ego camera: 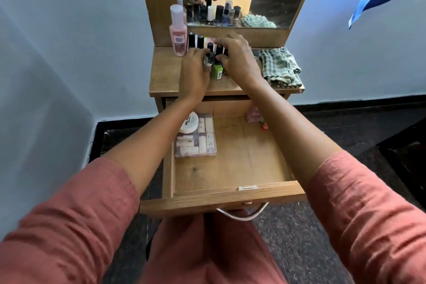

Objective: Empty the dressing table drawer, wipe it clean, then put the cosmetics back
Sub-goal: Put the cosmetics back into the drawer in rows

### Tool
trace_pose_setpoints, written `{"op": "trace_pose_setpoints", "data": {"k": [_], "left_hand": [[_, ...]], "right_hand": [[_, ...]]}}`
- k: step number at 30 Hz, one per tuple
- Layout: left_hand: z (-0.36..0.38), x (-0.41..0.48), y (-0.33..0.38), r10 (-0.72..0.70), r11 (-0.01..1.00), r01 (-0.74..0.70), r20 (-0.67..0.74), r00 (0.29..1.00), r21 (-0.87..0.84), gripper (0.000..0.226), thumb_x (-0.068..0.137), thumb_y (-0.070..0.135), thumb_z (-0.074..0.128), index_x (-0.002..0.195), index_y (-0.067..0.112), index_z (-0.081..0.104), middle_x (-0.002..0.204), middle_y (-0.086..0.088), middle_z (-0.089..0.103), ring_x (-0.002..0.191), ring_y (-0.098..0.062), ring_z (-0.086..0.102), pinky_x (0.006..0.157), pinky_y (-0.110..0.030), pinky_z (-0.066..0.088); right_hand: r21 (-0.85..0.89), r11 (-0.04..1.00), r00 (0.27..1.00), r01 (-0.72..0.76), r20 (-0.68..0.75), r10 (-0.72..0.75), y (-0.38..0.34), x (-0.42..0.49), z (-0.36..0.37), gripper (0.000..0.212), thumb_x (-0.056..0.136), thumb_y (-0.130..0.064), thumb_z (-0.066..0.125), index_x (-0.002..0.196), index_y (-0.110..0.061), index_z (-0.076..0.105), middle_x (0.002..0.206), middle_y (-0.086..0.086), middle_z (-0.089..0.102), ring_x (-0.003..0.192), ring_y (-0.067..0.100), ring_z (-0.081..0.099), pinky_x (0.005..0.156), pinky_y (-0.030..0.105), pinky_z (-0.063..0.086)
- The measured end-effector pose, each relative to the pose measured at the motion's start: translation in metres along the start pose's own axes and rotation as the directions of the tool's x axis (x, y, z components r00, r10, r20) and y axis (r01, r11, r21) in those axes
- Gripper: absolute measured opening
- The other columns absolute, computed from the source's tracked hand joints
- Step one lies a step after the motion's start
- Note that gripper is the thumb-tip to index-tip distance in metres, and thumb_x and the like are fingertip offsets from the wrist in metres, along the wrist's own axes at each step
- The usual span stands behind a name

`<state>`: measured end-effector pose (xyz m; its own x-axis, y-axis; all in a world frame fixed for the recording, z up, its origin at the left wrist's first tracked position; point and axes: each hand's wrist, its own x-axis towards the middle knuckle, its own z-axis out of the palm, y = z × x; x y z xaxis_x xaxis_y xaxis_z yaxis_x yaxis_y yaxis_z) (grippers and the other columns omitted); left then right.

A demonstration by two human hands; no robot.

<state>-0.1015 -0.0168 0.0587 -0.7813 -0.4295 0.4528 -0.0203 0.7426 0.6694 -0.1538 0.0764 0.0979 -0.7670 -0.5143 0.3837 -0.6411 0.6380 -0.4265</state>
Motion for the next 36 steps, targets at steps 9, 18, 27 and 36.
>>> {"op": "trace_pose_setpoints", "data": {"k": [9,18,27,36], "left_hand": [[0.0,0.005,0.005,-0.06,0.995,0.063,0.037,0.998,-0.077,0.028,0.084,-0.002,0.053,0.109,0.009,0.06,0.111,-0.006,0.065,0.103,-0.017,0.06,0.078,-0.019,0.044],[-0.01,-0.004,0.01,-0.059,0.993,0.068,0.096,0.994,-0.096,0.034,0.085,0.001,0.056,0.118,0.01,0.06,0.116,-0.009,0.065,0.105,-0.02,0.061,0.089,-0.029,0.05],[-0.017,-0.032,0.022,-0.025,0.986,0.052,0.168,0.985,-0.156,0.032,0.08,0.005,0.066,0.112,0.007,0.063,0.109,-0.008,0.067,0.098,-0.017,0.062,0.085,-0.027,0.05],[0.023,-0.071,0.028,-0.098,0.971,0.155,0.29,0.952,-0.183,0.028,0.074,-0.002,0.068,0.102,0.005,0.067,0.1,-0.012,0.07,0.091,-0.022,0.066,0.082,-0.034,0.054]], "right_hand": [[0.119,0.991,0.998,-0.068,-0.008,0.07,-0.003,-0.001,-0.003,0.02,0.083,0.007,0.05,0.098,0.0,0.061,0.099,0.016,0.065,0.088,0.025,0.063,0.077,0.041,0.052],[0.201,0.976,0.996,-0.081,-0.017,0.086,-0.001,-0.014,-0.011,0.021,0.082,0.003,0.058,0.102,-0.001,0.064,0.102,0.017,0.068,0.094,0.026,0.066,0.083,0.038,0.054],[0.209,0.978,0.999,-0.025,-0.022,0.03,0.007,-0.046,-0.029,0.02,0.079,0.002,0.063,0.098,0.0,0.067,0.099,0.016,0.069,0.091,0.023,0.066,0.082,0.031,0.053],[0.164,0.981,0.994,-0.108,0.023,0.106,0.04,-0.076,-0.026,0.019,0.078,0.005,0.063,0.095,0.0,0.067,0.092,0.016,0.07,0.082,0.021,0.067,0.08,0.032,0.054]]}}
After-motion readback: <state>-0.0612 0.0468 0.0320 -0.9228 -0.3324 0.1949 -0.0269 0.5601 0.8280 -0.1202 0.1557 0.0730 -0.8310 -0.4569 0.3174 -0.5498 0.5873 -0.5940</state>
